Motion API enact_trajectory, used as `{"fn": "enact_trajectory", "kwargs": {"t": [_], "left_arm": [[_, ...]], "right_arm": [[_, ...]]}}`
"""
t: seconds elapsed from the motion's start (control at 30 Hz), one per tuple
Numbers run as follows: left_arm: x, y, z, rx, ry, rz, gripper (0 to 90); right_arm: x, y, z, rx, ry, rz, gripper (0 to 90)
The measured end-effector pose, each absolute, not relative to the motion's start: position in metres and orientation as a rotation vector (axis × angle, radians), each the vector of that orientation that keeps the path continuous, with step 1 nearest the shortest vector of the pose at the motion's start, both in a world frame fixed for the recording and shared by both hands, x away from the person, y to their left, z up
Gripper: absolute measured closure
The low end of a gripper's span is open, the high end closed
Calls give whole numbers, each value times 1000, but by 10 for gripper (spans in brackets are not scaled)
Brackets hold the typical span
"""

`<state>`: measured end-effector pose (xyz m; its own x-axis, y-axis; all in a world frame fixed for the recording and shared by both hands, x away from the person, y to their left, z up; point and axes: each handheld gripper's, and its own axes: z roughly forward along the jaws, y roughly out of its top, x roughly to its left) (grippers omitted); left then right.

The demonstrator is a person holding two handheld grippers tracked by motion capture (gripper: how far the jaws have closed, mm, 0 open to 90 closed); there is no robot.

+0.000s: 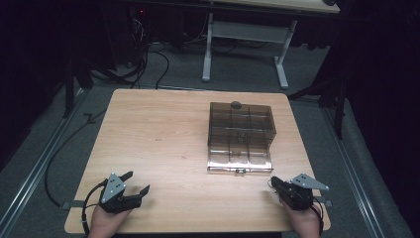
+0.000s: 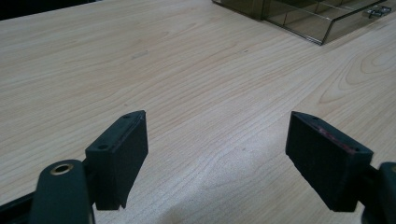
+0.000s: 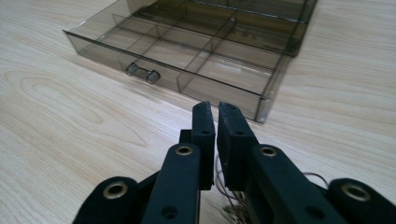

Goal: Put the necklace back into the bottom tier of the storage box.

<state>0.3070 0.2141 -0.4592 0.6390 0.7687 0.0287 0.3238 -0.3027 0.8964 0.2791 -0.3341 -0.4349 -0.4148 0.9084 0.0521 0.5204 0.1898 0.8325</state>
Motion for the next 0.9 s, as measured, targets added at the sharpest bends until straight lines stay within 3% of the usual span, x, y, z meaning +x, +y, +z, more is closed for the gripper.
{"fn": "enact_trajectory", "kwargs": {"t": [0.27,0.6,0.73,0.9], "left_arm": [[307,214,-459,1887,861,572,213],[307,214,-459,1889,866,567,213],[307,215,-459,1889,867,565,213],[308,215,-459,1888,867,561,217]], "right_arm": [[273,-348,-433,1381,1959,1108,844],[263,-372,-433,1447,1905,1095,729],[259,-380,-437,1482,1910,1103,606],[254,-383,-440,1525,1946,1125,377]]}}
